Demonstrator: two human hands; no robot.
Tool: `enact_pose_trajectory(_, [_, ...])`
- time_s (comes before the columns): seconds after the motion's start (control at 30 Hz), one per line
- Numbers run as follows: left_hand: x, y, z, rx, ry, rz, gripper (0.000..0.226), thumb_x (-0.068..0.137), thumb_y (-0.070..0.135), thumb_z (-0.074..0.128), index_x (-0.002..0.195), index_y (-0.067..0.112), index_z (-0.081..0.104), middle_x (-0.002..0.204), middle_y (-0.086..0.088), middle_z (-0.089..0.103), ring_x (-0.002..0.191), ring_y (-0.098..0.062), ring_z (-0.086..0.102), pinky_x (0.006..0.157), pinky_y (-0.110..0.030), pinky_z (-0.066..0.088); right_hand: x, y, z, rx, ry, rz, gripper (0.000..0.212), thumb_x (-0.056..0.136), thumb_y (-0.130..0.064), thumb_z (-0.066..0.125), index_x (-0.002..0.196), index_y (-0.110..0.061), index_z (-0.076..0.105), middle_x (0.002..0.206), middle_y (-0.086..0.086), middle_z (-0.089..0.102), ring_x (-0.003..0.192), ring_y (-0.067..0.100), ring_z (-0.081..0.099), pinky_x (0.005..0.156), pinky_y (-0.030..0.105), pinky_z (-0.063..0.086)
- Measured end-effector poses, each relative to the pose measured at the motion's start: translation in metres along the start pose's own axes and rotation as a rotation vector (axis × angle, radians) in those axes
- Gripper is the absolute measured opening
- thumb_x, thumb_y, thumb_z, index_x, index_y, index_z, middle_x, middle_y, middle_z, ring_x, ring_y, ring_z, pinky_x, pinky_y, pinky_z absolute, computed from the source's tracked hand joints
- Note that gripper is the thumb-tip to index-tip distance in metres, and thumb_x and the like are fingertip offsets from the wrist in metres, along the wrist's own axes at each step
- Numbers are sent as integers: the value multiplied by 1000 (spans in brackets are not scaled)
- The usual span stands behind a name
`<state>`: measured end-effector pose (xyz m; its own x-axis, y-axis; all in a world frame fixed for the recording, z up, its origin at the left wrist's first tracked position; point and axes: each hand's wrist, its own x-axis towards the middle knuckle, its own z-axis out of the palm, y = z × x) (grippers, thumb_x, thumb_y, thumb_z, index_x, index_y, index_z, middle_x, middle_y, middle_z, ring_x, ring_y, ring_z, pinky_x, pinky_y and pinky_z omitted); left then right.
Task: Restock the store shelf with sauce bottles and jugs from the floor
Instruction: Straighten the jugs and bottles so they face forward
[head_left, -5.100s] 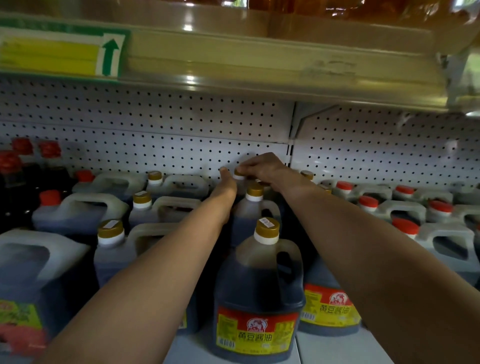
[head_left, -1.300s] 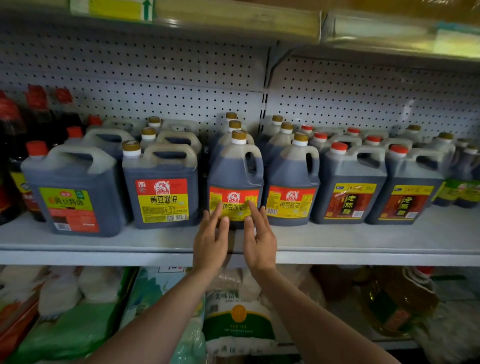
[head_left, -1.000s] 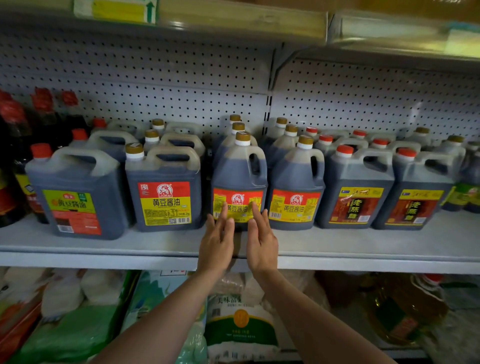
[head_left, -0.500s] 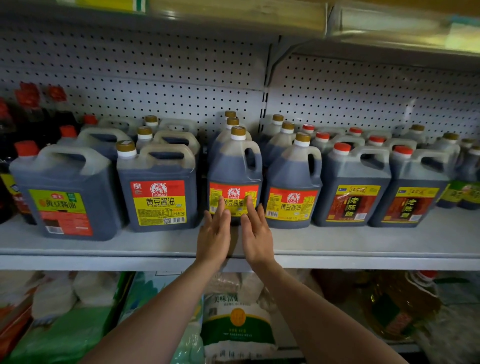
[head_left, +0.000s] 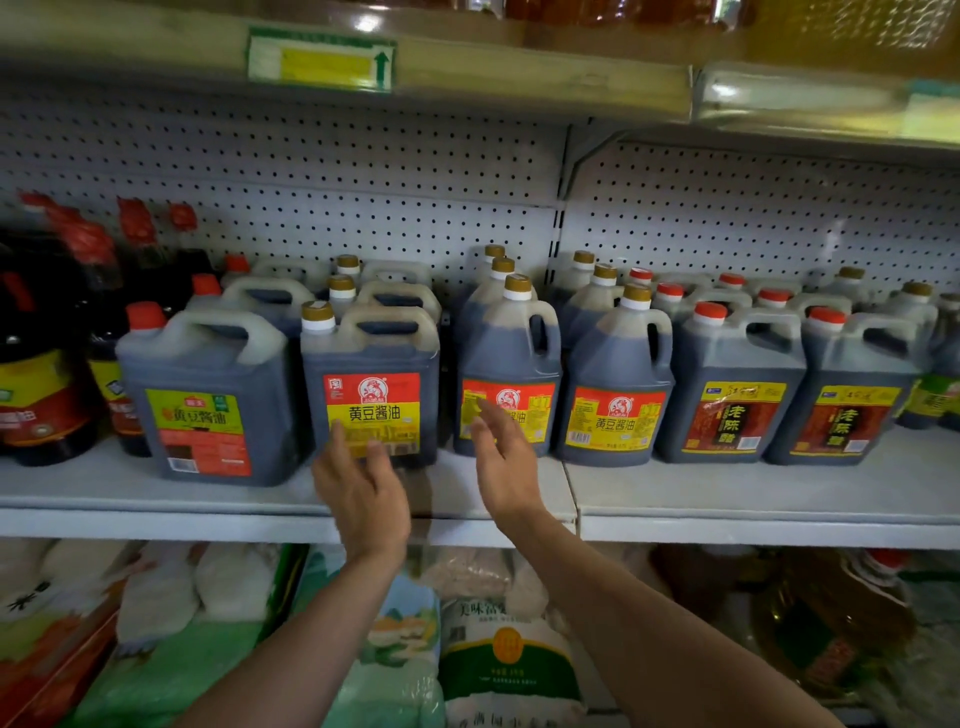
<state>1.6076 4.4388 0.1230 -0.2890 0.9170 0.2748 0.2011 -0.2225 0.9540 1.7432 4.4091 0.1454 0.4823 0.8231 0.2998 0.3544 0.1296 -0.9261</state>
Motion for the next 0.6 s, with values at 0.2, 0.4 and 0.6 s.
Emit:
enact_pose_trajectory(0.2, [43,-4,-21,7,-125,-38,62,104,54,28,159,37,4,166,1,17,150,-26,21,117,-48,21,1,-10,46,139,-51,157,46,108,-36,46,151,-20,46,147,-10,46,136,6,40,111,22,33])
enact_pose_trajectory(0.4, [61,-11,-42,32,-305,-29,59,104,53,29,157,44,3,164,13,18,147,-21,28,112,-44,28,-2,5,72,121,80,193,47,105,-48,45,144,-24,57,145,-4,58,136,15,51,116,36,40])
enact_pose_trajectory(0.6, [73,-15,-54,77,-417,25,58,101,59,30,154,53,5,162,8,29,141,-29,38,110,-44,34,-1,6,75,-5,159,175,59,98,-61,38,142,-27,59,140,-1,63,131,20,57,112,43,43])
